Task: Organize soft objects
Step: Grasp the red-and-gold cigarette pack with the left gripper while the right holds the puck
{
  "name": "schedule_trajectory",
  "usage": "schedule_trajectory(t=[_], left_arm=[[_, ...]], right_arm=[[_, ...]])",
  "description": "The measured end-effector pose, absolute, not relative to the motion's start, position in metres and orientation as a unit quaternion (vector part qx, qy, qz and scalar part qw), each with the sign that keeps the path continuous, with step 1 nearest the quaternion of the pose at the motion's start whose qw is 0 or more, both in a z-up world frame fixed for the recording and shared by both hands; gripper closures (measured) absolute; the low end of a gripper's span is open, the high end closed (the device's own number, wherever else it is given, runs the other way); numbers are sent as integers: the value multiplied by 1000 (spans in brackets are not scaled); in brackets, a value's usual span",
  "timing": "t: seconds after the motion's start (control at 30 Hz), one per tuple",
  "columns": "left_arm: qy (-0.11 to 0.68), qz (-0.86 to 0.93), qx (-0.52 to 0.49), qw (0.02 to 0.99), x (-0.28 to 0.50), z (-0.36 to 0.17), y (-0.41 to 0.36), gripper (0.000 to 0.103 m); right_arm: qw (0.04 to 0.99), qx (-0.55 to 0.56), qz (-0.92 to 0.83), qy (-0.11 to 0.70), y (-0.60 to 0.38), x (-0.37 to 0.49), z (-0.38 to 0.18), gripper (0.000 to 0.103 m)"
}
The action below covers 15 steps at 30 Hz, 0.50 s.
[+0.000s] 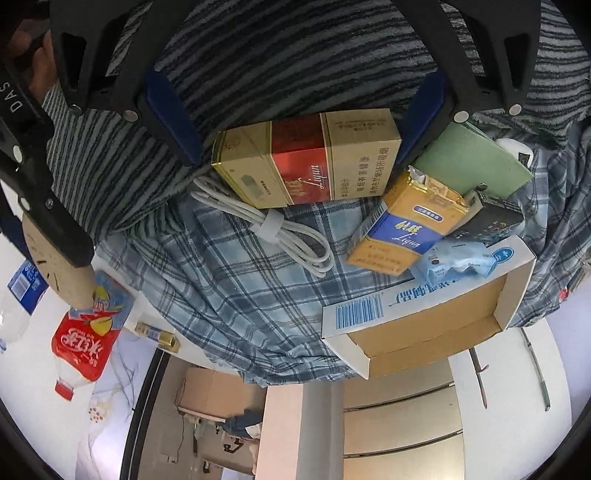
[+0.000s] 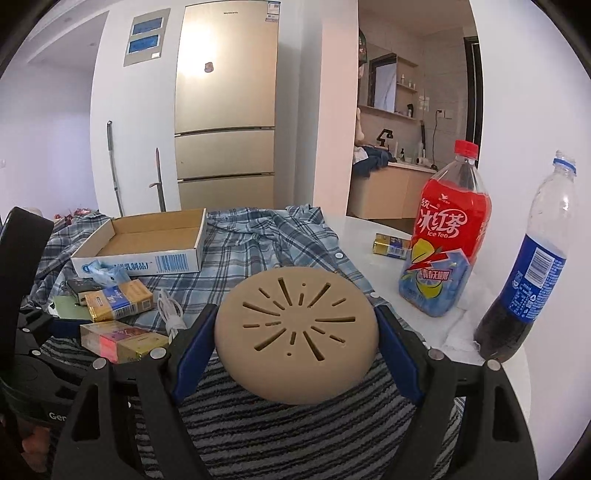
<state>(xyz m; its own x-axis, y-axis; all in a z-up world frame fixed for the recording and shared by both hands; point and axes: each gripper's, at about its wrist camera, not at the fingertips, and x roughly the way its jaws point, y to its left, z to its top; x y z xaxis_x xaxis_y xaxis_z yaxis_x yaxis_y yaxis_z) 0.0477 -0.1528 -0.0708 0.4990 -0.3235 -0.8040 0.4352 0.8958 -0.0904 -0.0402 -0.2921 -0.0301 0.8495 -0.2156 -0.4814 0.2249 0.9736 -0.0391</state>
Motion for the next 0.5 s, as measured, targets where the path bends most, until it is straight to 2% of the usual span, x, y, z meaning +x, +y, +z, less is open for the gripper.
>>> schedule_trajectory(t=[0.07, 0.1, 0.13, 0.5], left_arm=[[444, -229, 54, 865, 45, -67, -150, 3], [437, -228, 56, 868, 42, -64, -149, 12], [433, -226, 58, 871, 40, -61, -147, 14], [364, -248, 44, 897, 7, -22, -118, 14]], right_arm=[[962, 9, -115, 249, -292, -41, -30, 21], [961, 8, -116, 249, -291, -40, -30, 21], [961, 7, -118, 251, -291, -40, -30, 21], [964, 8, -105, 245, -286, -47, -18, 21]])
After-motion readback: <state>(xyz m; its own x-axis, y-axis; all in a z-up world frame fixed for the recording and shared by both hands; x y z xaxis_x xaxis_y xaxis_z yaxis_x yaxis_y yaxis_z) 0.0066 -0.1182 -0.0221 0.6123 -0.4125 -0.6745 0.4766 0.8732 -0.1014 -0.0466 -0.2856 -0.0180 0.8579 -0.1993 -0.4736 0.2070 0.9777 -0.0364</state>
